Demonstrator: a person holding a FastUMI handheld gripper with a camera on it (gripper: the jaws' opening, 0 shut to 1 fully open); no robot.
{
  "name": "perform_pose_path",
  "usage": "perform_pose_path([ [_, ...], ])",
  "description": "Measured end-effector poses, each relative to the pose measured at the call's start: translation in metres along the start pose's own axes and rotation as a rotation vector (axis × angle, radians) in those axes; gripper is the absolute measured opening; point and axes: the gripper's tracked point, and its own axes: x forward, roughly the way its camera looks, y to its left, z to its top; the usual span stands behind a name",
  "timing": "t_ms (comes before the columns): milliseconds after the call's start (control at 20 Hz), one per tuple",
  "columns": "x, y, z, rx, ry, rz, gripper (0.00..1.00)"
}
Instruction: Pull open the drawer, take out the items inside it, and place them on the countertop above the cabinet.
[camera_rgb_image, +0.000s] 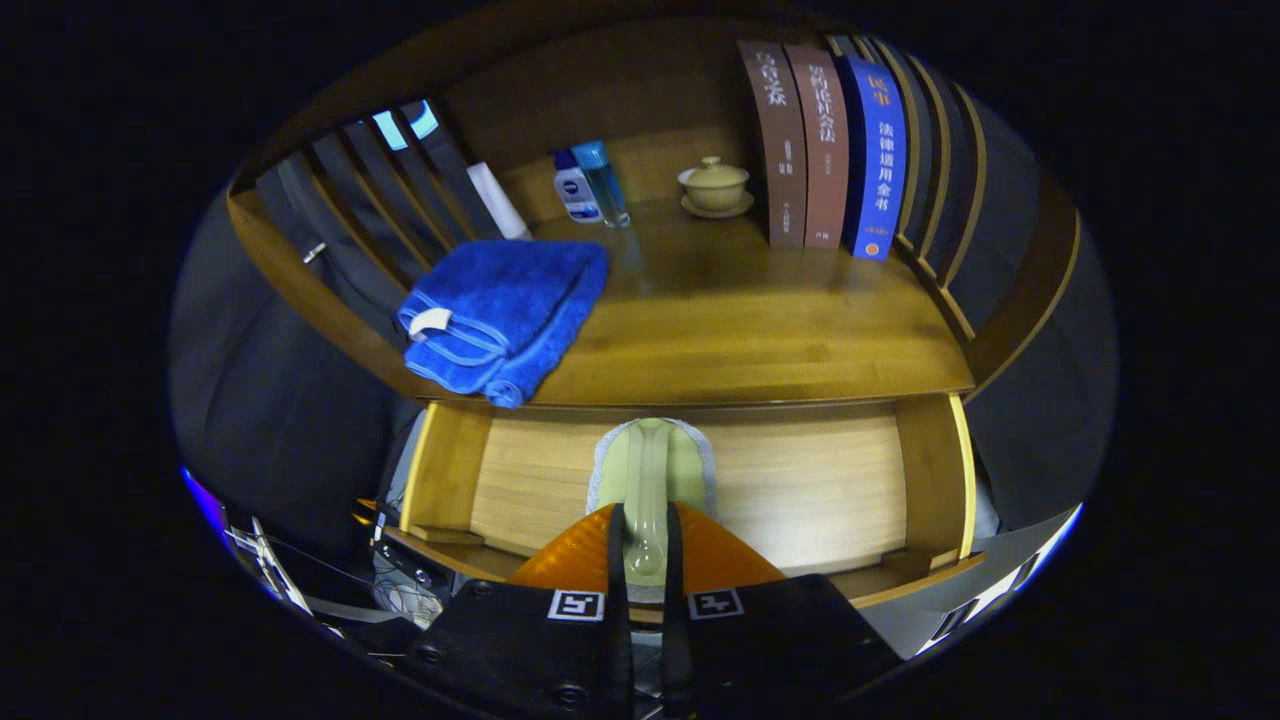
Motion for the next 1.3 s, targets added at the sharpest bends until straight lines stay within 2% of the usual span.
perform_pose_path([
  [250,0.002,-0.001,0.058,-0.030,-0.096,-0.061,0.15],
  [600,0.069,-0.010,0.117,-0.007,-0.167,-0.146,0.16],
  [850,0.107,-0.020,0.125,-0.004,-0.168,-0.176,0.18],
  [1100,0.115,-0.021,0.128,-0.036,-0.183,-0.180,0.23],
  [1250,0.114,-0.017,0.128,-0.032,-0.191,-0.162,0.30],
  [1300,0.108,-0.017,0.125,-0.042,-0.193,-0.159,0.48],
])
